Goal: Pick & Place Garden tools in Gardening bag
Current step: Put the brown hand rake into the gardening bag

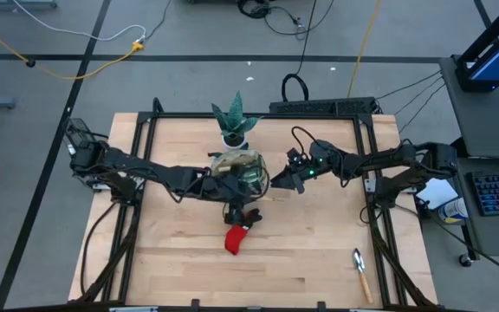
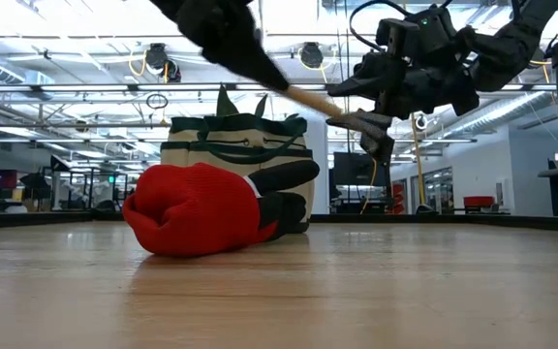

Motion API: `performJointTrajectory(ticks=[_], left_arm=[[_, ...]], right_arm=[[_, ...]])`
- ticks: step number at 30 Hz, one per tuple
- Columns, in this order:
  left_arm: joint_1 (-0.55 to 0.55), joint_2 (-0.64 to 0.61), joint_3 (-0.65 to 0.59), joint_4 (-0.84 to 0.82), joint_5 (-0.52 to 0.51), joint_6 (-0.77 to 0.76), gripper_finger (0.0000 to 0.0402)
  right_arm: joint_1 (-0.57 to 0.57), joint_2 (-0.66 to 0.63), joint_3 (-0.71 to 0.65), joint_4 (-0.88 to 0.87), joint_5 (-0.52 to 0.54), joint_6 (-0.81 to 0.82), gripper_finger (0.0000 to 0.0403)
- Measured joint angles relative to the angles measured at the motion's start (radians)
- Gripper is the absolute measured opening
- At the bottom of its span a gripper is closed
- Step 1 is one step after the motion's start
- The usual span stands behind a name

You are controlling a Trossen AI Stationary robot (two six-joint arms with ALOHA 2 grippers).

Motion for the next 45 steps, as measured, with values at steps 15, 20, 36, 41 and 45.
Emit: performJointTrajectory(ticks=[15, 20, 36, 41, 45], left_arm=[[-0.088, -0.197, -0.002, -0.237, -0.243, -0.178, 0.0076], [-0.078, -0.220, -0.005, -0.334, -0.270, -0.235, 0.0076], [-0.065, -0.246, -0.004, -0.364, -0.316, -0.264, 0.0076], [-0.065, -0.273, -0.004, -0.386, -0.356, -0.268, 0.0076], [-0.055, -0.287, -0.004, -0.461, -0.366, -0.292, 0.0076]], right_arm=[[0.000, -0.001, 0.000, -0.030, 0.004, -0.034, 0.0167], [0.000, -0.001, -0.001, -0.030, 0.003, -0.074, 0.0167], [0.001, 0.000, -0.001, -0.103, 0.037, -0.129, 0.0167], [0.001, 0.000, -0.001, -0.105, 0.037, -0.128, 0.0167], [0.001, 0.000, -0.001, -0.105, 0.037, -0.128, 0.0167]])
